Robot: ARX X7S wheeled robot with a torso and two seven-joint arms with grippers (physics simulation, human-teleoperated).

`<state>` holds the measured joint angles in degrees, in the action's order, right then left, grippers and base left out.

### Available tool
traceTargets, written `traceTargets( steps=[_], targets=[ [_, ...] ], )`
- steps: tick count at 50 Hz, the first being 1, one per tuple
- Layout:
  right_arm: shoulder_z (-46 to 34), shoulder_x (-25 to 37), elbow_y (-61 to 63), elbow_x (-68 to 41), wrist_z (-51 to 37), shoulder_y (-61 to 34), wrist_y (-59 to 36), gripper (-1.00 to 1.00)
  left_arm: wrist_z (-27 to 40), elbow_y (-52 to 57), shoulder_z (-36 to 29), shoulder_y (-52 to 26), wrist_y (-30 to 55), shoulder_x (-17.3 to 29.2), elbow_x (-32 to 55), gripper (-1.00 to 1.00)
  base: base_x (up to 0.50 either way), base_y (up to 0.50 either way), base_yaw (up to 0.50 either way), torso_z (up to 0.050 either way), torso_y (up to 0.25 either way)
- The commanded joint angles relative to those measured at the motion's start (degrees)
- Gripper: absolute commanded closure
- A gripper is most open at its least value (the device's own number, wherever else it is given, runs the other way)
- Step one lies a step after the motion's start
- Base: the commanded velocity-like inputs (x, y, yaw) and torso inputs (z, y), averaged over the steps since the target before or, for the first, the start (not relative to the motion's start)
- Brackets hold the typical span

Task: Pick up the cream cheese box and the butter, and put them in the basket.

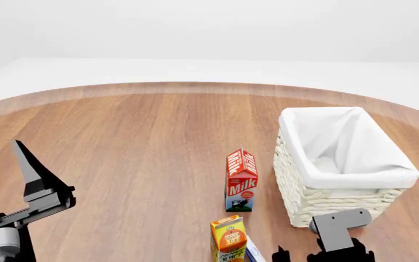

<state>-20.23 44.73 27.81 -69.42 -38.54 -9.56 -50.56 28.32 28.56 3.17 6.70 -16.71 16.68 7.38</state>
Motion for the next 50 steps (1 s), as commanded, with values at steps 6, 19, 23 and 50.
traceTargets(
  steps=[6,19,23,50],
  targets=[
    [-2.9,-1.9,-0.5,4.9,4.0,0.0,-0.7,-1.00,-0.9,-0.3,1.1,0.1,-0.1,-0.7,-1.0,-1.00,0.00,0.00,0.00,0.000,0.000],
    [-5.5,-2.3,-0.7,8.4,6.0,-2.6,-0.8,-1.00,-0.6,-0.4,0.8,0.0,0.0,-0.5,-1.0,-1.00,0.00,0.00,0.00,0.000,0.000],
    [-7.0,-3.0,-1.7,10.6,7.2,-4.3,-0.6,-1.00,-0.5,-0.5,0.7,0.0,0.0,-0.5,-1.1,-1.00,0.00,0.00,0.00,0.000,0.000],
    [-13.8,-6.0,-7.0,17.7,12.3,-6.9,0.9,-1.00,0.0,-1.2,0.2,0.1,-0.7,-0.1,-1.1,-1.00,0.00,0.00,0.00,0.000,0.000]
  ],
)
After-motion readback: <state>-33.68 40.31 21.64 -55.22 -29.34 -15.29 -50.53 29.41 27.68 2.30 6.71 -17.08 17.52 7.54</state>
